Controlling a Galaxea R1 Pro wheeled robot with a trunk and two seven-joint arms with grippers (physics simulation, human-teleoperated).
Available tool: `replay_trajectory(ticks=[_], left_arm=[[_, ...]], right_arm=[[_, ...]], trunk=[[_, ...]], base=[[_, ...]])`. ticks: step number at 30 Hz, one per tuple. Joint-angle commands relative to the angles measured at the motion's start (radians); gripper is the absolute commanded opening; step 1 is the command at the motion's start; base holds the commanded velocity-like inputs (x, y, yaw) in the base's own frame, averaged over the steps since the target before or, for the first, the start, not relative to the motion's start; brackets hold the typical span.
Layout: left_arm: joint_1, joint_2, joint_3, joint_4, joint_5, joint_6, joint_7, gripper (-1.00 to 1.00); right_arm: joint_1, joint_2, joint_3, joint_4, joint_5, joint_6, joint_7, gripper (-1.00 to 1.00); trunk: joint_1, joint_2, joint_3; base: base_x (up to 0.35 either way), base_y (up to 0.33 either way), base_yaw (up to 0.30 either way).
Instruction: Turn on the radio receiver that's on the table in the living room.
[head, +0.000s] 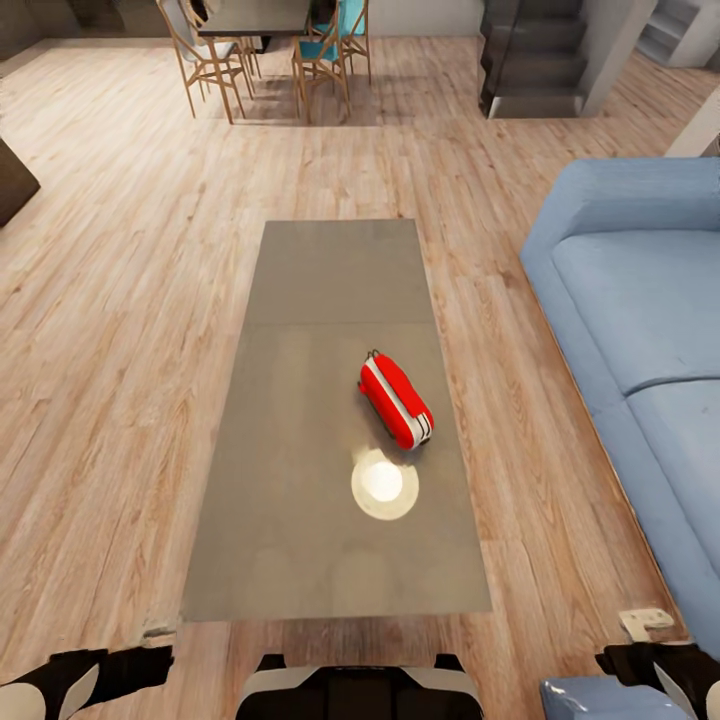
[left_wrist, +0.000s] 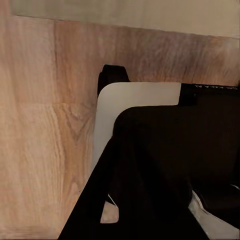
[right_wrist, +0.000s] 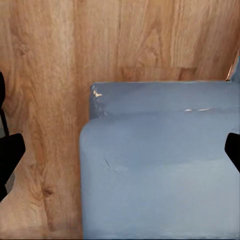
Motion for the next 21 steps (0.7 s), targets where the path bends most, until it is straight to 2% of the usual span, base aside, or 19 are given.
replay_trajectory(ticks=[1,4,6,10,13,17,19,21], left_arm=[[0.012,-0.001,0.004,0.0,0.002,-0.001,0.002,-1.0],[0.046,-0.003,0.004,0.0,0.004,-0.003,0.031,-1.0],[0.069,-0.015,0.004,0.0,0.004,-0.008,0.074,-1.0],[0.119,-0.051,0.005,0.0,0.005,-0.069,0.177,-1.0],[0.141,-0.065,0.005,0.0,0.005,-0.085,0.2,-1.0],[0.167,-0.076,0.005,0.0,0.006,-0.094,0.21,-1.0],[0.177,-0.083,0.005,0.0,0.006,-0.095,0.212,-1.0],[0.197,-0.096,0.005,0.0,0.006,-0.108,0.215,-1.0]], right_arm=[[0.013,0.001,0.0,0.004,-0.001,-0.007,0.0,1.0],[0.046,0.006,-0.002,0.016,-0.001,-0.017,-0.001,1.0],[0.061,0.009,-0.002,0.029,-0.002,-0.019,-0.001,1.0],[0.071,0.012,-0.002,0.064,-0.003,-0.02,0.0,1.0],[0.079,0.014,-0.002,0.071,-0.013,-0.026,0.001,1.0],[0.11,0.02,-0.002,0.072,-0.053,-0.05,0.0,1.0],[0.123,0.03,-0.002,0.073,-0.062,-0.058,0.0,1.0],[0.14,0.069,-0.002,0.073,-0.07,-0.064,-0.007,1.0]], trunk=[[0.0,0.0,0.002],[0.0,0.0,0.007],[0.0,0.0,0.01],[0.0,0.0,0.016],[0.0,0.0,0.021],[0.0,0.0,0.027],[0.0,0.0,0.031],[0.0,0.0,0.034]], base=[[0.0,0.0,0.0],[0.0,0.0,0.0],[0.0,0.0,0.0],[0.0,0.0,0.0],[0.0,0.0,0.0],[0.0,0.0,0.0],[0.0,0.0,0.0],[0.0,0.0,0.0]])
